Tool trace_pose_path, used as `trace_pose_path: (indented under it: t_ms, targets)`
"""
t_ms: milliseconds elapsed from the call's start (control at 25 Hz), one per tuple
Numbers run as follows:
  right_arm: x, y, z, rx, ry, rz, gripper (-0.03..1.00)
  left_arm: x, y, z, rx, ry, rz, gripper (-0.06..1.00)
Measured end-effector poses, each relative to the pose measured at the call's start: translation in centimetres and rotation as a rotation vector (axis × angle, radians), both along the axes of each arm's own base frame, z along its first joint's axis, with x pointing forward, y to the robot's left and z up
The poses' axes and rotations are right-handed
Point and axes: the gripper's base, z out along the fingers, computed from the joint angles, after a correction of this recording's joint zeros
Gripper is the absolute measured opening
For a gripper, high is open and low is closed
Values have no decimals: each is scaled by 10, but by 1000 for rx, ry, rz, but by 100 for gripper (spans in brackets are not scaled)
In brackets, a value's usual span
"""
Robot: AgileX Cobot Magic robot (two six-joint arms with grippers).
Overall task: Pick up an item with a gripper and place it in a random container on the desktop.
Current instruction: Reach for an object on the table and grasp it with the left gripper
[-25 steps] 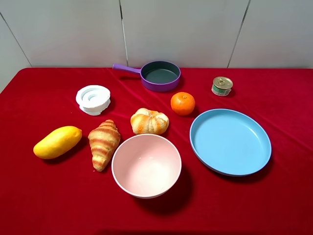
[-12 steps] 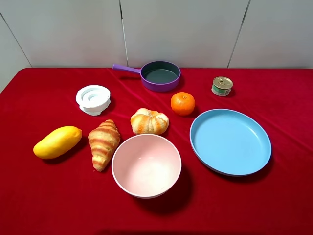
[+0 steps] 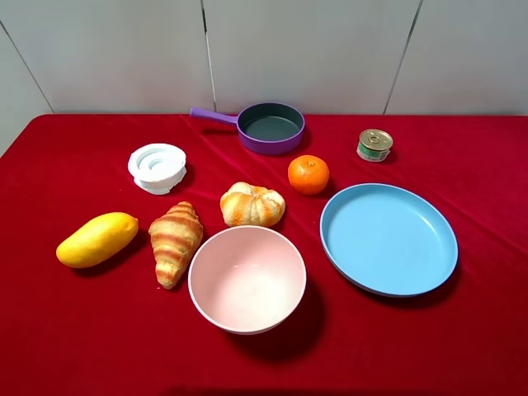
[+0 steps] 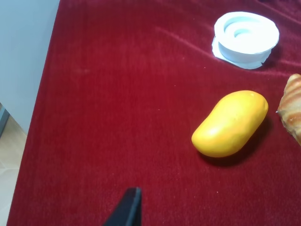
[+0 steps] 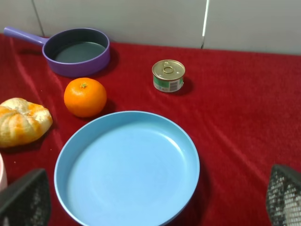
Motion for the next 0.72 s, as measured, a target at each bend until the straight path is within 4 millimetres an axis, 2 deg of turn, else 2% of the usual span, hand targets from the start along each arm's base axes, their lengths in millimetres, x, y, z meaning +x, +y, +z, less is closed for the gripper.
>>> trace_pose_path:
  t_ms: [720]
  targets:
    - [0,0,0,0,0,0,69,0,0,0,0,1,-40,98]
